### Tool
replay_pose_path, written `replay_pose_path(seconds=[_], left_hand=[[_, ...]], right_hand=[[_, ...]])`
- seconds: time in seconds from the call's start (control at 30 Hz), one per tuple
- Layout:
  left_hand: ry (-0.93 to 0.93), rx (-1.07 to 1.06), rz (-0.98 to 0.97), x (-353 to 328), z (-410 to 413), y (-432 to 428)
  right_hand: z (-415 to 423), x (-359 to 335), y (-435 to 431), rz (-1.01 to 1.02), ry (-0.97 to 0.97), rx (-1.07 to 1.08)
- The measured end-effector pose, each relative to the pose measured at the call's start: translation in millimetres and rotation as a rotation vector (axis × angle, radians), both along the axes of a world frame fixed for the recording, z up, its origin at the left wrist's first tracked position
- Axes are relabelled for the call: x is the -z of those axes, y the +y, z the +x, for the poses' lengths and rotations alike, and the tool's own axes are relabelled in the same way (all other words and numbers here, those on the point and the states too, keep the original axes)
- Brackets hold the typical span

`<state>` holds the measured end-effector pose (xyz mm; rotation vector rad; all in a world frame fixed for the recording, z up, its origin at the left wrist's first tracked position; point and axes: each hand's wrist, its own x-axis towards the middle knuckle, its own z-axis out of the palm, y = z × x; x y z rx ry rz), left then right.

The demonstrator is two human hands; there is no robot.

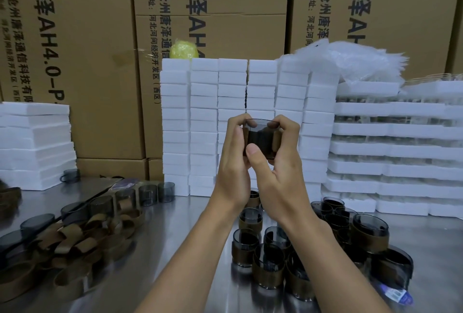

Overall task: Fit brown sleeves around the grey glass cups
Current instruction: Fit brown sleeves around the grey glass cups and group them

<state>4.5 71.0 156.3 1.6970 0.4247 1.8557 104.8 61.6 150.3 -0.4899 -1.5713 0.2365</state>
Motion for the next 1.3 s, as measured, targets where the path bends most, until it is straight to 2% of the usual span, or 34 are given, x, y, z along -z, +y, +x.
replay_pose_path(seconds=[0.3,0.43,0.53,0.63,0.83,1.03,1.2,1.3], left_hand=[[-0.021,0.004,0.023,-3,8,-8],[-0.074,0.026,-0.035,-8,7,-11],[-0.136,0.009,-0.109,-13,9,-16],[-0.136,-0.081,-0.122,-13,13,-16],[0.007,-0.104,-0.085,-5,12,-12],[0.069,-0.267,0.043,2,16,-12],[0.033,-0.105,0.025,-4,7,-12],[0.041,0.033,-0.052,-9,3,-13]], right_hand=[[4,0,0,0.053,0.019,0.026],[4,0,-1,-0.01,-0.019,0.042],[6,-2,0,-0.096,0.063,0.091],[6,-8,3,-0.242,0.173,-0.083],[18,-16,6,-0.432,0.472,-0.321],[21,-17,5,-0.481,0.548,-0.639],[18,-19,-1,-0.455,0.523,-0.753],[15,-21,-5,-0.468,0.538,-0.818]])
